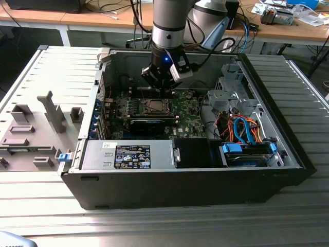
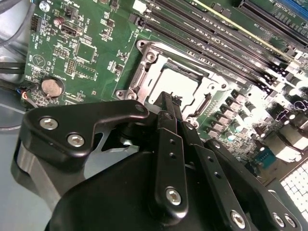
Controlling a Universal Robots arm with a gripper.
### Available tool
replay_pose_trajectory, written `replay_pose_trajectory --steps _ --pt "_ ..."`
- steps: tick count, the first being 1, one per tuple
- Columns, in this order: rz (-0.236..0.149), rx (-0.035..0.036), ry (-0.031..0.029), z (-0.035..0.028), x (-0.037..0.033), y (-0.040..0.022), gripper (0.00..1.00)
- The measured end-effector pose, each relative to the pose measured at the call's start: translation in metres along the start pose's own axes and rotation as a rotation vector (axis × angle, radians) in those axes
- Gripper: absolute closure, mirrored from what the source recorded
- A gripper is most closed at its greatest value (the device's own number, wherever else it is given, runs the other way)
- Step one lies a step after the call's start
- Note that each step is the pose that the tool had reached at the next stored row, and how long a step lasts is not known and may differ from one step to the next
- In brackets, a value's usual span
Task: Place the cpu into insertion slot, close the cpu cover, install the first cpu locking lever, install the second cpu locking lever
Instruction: 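Install the first cpu locking lever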
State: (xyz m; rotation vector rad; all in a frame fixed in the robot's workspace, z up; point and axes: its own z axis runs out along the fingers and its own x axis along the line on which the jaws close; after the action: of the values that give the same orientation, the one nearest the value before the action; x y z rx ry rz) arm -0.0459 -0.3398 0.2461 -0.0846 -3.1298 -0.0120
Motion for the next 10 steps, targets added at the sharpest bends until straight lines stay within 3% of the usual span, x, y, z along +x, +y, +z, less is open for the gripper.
replay_pose_trajectory --steps 10 --pt "0.0 0.0 0.0 0.0001 0.0076 -0.0004 0.89"
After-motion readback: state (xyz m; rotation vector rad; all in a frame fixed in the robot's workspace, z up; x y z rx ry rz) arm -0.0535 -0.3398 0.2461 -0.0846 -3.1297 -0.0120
